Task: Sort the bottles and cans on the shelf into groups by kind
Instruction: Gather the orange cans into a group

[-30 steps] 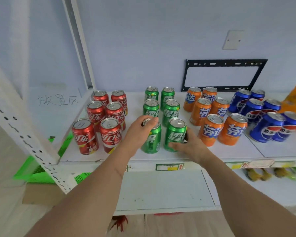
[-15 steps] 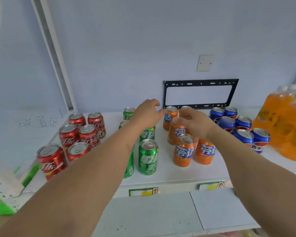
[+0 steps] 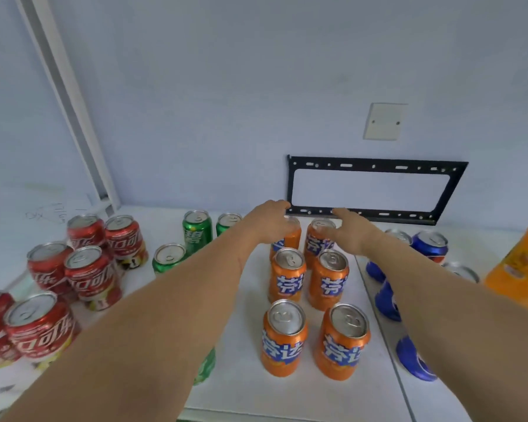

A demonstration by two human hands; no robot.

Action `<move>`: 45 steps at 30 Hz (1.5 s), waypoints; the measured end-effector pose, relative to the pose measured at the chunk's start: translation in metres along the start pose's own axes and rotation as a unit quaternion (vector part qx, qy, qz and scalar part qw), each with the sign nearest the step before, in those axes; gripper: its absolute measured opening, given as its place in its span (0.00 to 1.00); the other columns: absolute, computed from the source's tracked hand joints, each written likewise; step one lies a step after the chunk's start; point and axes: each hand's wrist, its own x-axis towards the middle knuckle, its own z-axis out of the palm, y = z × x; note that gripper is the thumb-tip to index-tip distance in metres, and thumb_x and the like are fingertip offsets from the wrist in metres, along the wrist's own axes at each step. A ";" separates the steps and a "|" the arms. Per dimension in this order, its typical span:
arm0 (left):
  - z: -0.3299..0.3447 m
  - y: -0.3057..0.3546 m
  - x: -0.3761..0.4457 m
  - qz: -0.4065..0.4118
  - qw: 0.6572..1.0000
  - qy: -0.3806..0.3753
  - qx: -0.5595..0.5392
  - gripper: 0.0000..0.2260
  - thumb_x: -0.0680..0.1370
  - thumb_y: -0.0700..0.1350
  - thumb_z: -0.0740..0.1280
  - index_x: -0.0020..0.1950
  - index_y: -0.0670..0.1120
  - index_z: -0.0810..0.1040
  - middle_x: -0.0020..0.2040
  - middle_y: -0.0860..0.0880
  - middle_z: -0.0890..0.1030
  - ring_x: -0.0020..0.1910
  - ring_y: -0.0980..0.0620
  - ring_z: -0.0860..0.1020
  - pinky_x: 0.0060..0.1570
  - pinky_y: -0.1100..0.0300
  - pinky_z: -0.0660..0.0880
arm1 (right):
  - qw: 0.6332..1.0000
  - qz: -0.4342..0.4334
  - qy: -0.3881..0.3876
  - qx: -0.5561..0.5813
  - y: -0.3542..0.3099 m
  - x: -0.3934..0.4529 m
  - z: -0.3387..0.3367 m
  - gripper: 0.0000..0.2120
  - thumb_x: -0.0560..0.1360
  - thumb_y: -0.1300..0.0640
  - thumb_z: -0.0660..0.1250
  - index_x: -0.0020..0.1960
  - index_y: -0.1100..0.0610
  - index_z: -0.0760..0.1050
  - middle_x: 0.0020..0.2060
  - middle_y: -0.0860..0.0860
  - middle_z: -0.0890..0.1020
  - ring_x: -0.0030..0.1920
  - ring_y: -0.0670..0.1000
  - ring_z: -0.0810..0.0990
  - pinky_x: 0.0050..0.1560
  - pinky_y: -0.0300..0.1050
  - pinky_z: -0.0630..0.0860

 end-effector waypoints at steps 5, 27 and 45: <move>0.013 -0.005 0.025 -0.035 0.998 -0.049 0.011 0.30 0.78 0.55 0.66 0.77 0.44 0.62 0.76 0.43 0.64 0.72 0.43 0.67 0.67 0.52 0.65 | 0.999 0.006 -0.045 0.012 0.007 0.025 0.006 0.36 0.77 0.45 0.67 0.78 0.55 0.57 0.74 0.57 0.66 0.71 0.58 0.68 0.67 0.51 0.67; 0.008 0.005 -0.028 -0.012 0.998 -0.062 0.028 0.25 0.78 0.61 0.63 0.68 0.45 0.73 0.64 0.45 0.77 0.59 0.47 0.76 0.56 0.54 0.74 | 0.997 0.025 -0.050 0.051 0.013 -0.032 0.006 0.25 0.76 0.41 0.66 0.67 0.53 0.70 0.63 0.52 0.77 0.56 0.50 0.76 0.52 0.45 0.72; 0.024 -0.003 -0.038 -0.012 0.983 -0.174 -0.060 0.21 0.73 0.57 0.72 0.62 0.51 0.75 0.61 0.50 0.79 0.58 0.50 0.77 0.59 0.49 0.76 | 0.983 -0.001 -0.151 0.107 0.020 -0.049 0.016 0.32 0.71 0.53 0.75 0.71 0.47 0.66 0.64 0.48 0.78 0.62 0.51 0.77 0.63 0.49 0.74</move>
